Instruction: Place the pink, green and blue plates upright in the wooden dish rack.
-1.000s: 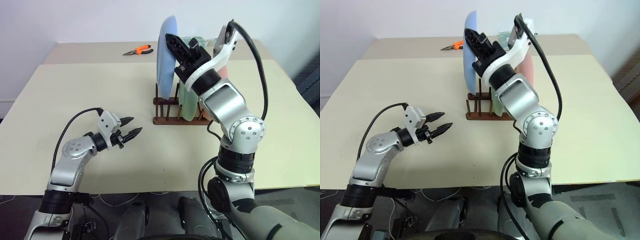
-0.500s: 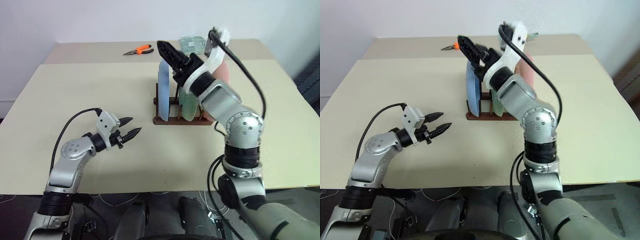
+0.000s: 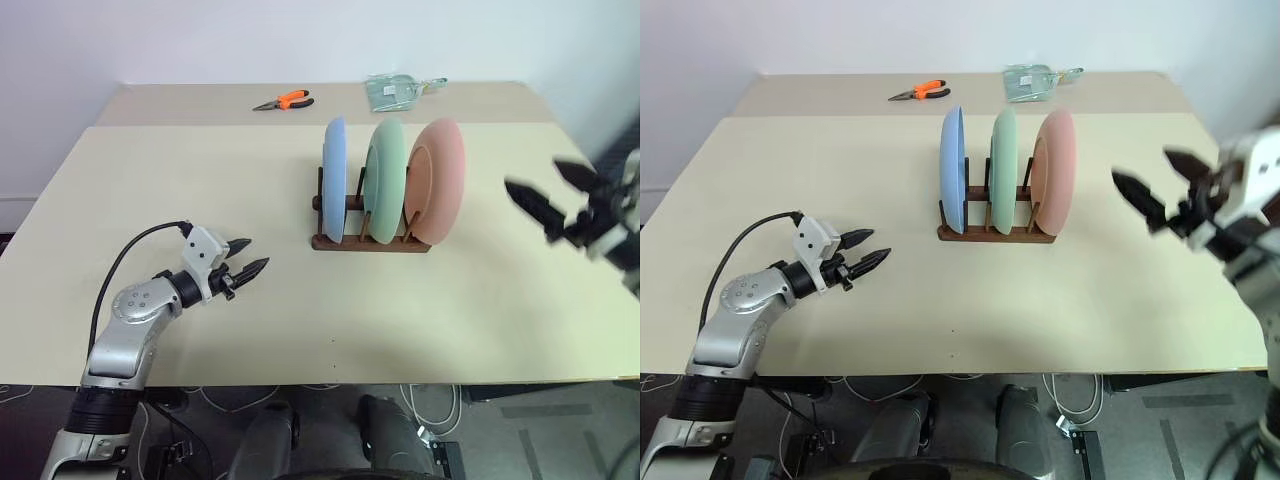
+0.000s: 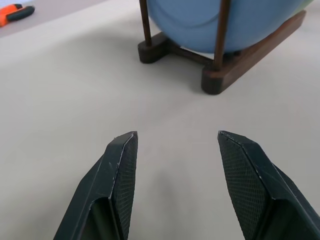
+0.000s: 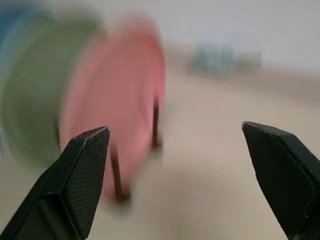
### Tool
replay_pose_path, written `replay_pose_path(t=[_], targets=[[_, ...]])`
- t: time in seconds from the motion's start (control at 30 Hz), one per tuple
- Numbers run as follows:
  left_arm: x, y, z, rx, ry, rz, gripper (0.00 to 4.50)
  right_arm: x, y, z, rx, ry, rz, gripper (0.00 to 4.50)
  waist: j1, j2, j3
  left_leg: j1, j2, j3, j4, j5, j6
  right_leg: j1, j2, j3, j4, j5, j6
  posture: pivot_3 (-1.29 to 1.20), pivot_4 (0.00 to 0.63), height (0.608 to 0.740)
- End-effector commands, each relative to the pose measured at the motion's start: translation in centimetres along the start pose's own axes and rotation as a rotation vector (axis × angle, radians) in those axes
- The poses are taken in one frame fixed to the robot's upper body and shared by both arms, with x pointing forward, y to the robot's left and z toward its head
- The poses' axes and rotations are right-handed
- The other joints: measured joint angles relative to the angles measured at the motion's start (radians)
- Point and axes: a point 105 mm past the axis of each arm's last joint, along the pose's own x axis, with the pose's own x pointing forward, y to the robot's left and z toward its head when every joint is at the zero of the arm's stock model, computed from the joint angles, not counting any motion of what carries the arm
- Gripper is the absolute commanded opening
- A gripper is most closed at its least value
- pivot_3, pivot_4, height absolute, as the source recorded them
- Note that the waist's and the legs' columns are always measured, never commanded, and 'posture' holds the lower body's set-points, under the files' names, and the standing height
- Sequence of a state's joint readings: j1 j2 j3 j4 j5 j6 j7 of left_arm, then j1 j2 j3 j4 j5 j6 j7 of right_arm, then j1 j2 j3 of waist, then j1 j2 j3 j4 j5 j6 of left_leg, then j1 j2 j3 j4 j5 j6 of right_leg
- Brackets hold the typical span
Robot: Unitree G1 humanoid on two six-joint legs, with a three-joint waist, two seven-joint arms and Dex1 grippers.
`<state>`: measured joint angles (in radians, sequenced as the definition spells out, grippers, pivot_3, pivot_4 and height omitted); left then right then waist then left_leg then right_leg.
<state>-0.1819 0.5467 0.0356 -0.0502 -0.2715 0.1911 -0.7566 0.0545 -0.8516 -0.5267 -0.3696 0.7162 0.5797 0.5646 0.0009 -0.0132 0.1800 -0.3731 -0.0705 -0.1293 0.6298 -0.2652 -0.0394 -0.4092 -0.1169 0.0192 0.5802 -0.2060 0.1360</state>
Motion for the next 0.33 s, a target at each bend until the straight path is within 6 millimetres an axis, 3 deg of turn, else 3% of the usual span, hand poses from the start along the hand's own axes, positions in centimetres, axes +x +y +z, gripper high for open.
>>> replay_pose_path(t=[0.03,0.17,0.33], targets=[[-0.5,0.8,0.5,0.036,-0.015,0.031,2.6,-0.1,-0.1,-2.0,-0.107,0.051,0.016,4.39,-0.009,0.0,0.0,0.0,0.0,0.001,0.001,0.0,0.0,0.0,0.0,0.001,0.0,0.0,0.0,0.0,0.15,0.74],[-1.0,0.6,0.2,0.033,-0.01,0.036,2.6,0.4,0.6,-4.3,-0.141,0.099,0.055,4.39,-0.013,0.0,0.0,0.0,0.0,0.001,0.002,0.0,0.0,0.0,-0.001,0.001,0.0,0.0,-0.001,0.0,0.15,0.74],[-1.6,0.4,-0.1,0.031,-0.001,0.068,2.6,2.0,0.7,-5.6,-0.174,0.092,0.065,4.39,-0.01,0.0,0.0,-0.001,0.0,0.0,0.0,0.0,0.0,-0.001,-0.001,0.0,-0.001,0.001,-0.001,0.0,0.15,0.74]])
